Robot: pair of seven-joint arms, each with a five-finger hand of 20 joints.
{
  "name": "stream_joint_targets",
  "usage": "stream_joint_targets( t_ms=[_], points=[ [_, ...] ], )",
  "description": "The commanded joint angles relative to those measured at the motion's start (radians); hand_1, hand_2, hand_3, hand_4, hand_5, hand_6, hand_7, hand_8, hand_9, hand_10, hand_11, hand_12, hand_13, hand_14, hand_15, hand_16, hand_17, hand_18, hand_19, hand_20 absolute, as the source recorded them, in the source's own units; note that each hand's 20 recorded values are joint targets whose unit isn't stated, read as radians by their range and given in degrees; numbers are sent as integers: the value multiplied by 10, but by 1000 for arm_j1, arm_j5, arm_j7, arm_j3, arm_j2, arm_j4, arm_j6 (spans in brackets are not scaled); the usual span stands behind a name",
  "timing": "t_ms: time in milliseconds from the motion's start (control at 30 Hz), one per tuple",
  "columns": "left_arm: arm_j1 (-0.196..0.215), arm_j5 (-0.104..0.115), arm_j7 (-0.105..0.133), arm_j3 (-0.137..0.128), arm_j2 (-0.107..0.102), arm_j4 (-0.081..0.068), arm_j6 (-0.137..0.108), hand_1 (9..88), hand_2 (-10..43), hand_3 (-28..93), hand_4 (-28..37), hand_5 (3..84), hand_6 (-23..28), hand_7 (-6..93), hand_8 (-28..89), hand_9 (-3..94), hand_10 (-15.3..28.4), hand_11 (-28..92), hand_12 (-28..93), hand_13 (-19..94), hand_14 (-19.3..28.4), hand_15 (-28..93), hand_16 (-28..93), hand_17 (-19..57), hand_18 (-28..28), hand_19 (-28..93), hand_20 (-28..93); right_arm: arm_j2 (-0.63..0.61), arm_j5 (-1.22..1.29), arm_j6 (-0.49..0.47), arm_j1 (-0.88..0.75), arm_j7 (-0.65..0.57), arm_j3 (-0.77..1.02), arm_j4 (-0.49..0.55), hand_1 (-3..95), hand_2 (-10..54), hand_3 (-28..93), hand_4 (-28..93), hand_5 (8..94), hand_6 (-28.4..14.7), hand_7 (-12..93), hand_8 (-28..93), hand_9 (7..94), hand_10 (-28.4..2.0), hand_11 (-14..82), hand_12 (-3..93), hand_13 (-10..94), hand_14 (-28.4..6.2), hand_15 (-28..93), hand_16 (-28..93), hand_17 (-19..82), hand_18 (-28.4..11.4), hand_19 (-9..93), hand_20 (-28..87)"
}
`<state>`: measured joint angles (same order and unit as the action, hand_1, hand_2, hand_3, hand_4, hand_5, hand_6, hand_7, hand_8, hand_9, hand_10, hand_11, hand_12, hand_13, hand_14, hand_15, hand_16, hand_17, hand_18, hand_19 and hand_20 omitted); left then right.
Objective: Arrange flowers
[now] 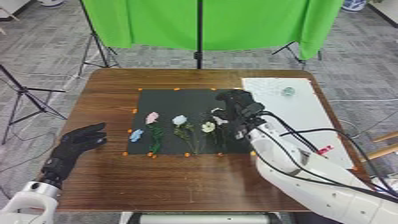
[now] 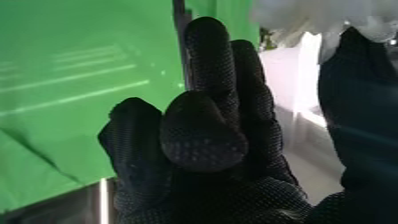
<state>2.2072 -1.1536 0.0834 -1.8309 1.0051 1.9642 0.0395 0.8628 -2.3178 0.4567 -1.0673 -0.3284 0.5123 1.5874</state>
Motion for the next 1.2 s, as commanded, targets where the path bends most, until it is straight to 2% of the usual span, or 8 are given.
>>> stream_joint_targets(
  t_ms=[33, 100, 200, 300, 533, 800, 933, 1200],
  points=[
    [8, -3, -8, -1, 9, -2, 8, 388, -95, 639, -85, 426, 50, 113, -59, 434, 132, 193, 113, 390, 177, 212, -14, 79, 133, 85, 178, 1, -12, 24, 31, 13, -4, 7, 326, -95, 668, -222, 608, 2, 181, -83, 706, -132, 323, 301, 834, -48, 708, 372, 586, -179, 932, 649],
    [9, -2, -8, -1, 11, -1, 7, 388, -95, 640, -85, 427, 50, 113, -59, 434, 131, 193, 113, 390, 176, 212, -13, 79, 133, 85, 178, 4, -6, 43, 35, 13, -16, 3, 369, -95, 675, -227, 656, 2, 225, -80, 715, -125, 330, 301, 835, -46, 708, 368, 584, -177, 932, 645],
    [12, -2, -7, -3, 13, 0, 7, 388, -95, 640, -85, 427, 50, 113, -60, 434, 130, 192, 113, 390, 177, 212, -13, 79, 133, 85, 178, 10, -24, 76, 40, 26, -33, -10, 499, -95, 596, -223, 692, 8, 341, 143, 751, -107, 288, 372, 838, -41, 707, 360, 585, -173, 932, 637],
    [6, -1, -8, -1, 9, -2, 8, 387, -95, 640, -84, 427, 49, 113, -60, 434, 131, 192, 112, 390, 177, 212, -13, 79, 133, 85, 178, 8, -26, 76, 46, 24, -43, -3, 543, -95, 601, -227, 721, 12, 391, 154, 789, -95, 209, 455, 840, -38, 704, 362, 586, -170, 932, 633],
    [7, -2, -8, -1, 10, -1, 8, 387, -95, 640, -84, 427, 50, 112, -59, 434, 131, 192, 112, 389, 178, 212, -13, 79, 133, 85, 178, 4, -23, 88, 48, 38, -32, 0, 546, -95, 615, -229, 747, 14, 339, 120, 798, -88, 179, 468, 839, -35, 697, 367, 583, -167, 932, 630],
    [9, -2, -6, -1, 12, 0, 5, 388, -95, 640, -86, 426, 50, 113, -59, 434, 131, 193, 112, 389, 178, 212, -13, 79, 133, 86, 178, 16, -10, 107, 66, -14, 72, -35, 437, -88, 631, -197, 724, 1, 259, 116, 742, -116, 315, 297, 828, -44, 693, 370, 575, -169, 932, 627],
    [7, -1, -7, 1, 12, -1, 5, 387, -95, 641, -84, 426, 49, 112, -59, 434, 132, 192, 112, 389, 178, 212, -13, 79, 133, 86, 178, 18, -6, -18, 78, -112, 142, -52, 318, -56, 665, -175, 675, 3, 231, -78, 712, -138, 299, 291, 815, -62, 690, 371, 564, -180, 932, 622],
    [10, -1, -7, 0, 12, 1, 5, 386, -95, 641, -83, 427, 49, 112, -59, 434, 131, 192, 113, 389, 177, 212, -13, 79, 133, 86, 178, 32, -23, -275, 104, -210, 186, -169, 172, -32, 603, -145, 587, -21, 120, -64, 666, -177, 257, 291, 785, -95, 698, 372, 545, -203, 932, 615]
  ],
)
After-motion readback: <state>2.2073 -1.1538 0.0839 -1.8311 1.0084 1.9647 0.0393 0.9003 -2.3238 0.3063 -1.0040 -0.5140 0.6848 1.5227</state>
